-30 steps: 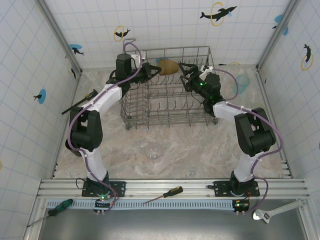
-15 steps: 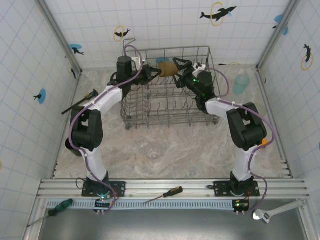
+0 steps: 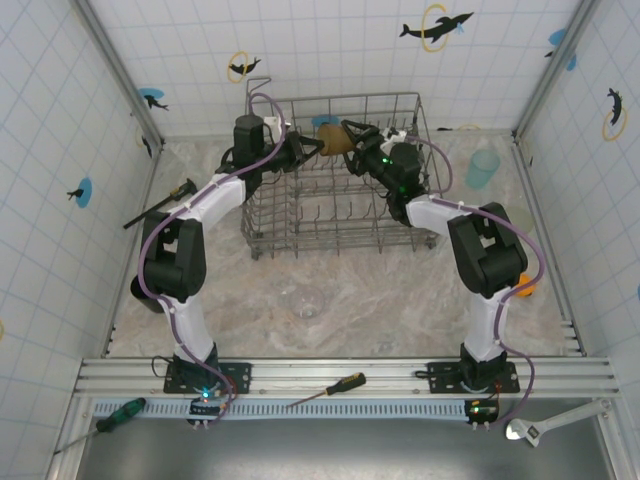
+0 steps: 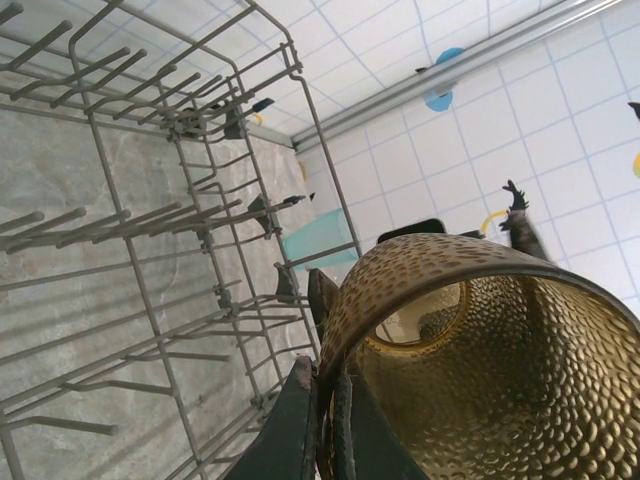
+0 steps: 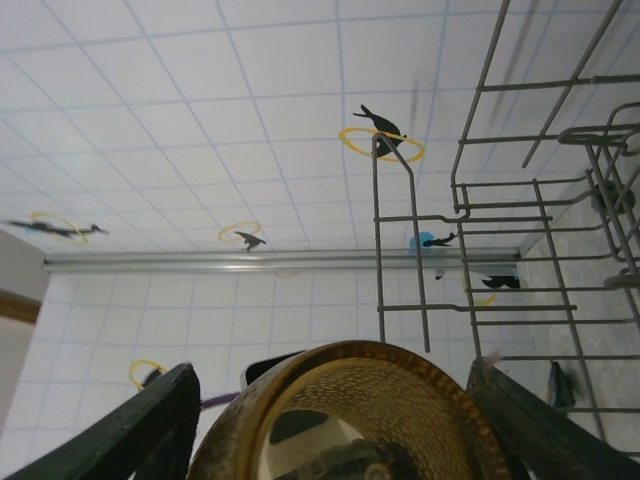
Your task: Load the cups into the dish rack
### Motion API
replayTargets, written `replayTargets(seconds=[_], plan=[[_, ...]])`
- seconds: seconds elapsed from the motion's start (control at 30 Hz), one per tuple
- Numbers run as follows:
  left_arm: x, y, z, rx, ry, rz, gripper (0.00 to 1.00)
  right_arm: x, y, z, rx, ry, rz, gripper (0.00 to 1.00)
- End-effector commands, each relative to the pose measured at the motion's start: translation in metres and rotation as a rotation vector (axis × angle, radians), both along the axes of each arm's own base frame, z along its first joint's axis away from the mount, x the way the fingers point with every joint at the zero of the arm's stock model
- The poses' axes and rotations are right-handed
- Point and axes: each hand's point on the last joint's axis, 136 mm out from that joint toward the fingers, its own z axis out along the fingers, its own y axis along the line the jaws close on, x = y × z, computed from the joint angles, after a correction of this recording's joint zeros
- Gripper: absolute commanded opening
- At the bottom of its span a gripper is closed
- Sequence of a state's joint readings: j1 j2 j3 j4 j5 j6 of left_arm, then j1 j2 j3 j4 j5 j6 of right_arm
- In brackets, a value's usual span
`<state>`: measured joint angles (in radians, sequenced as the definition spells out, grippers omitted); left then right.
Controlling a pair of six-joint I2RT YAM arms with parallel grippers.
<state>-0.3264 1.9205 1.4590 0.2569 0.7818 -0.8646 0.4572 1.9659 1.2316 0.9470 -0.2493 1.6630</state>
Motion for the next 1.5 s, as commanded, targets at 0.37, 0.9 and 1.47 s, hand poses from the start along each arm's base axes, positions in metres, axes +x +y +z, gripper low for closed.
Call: replayTargets(seconds=[0.37,0.9,1.47], plan=[[-0.005,0.003,0.007,0.011,-0.016,-0.006,0.18,0.000,0.003,0.027,0.021,-0.099,-0.002,0.48],[-0.016,0.032,0.059,0.106,-0.157,0.118,0.87,0.014,-0.003,0.033,-0.263,-0.162,-0.083,0.44],[-0.060,0.086,0.078,0.360,-0.250,0.266,0.98,0.060,0.007,0.025,-0.838,-0.256,-0.164,0.43]])
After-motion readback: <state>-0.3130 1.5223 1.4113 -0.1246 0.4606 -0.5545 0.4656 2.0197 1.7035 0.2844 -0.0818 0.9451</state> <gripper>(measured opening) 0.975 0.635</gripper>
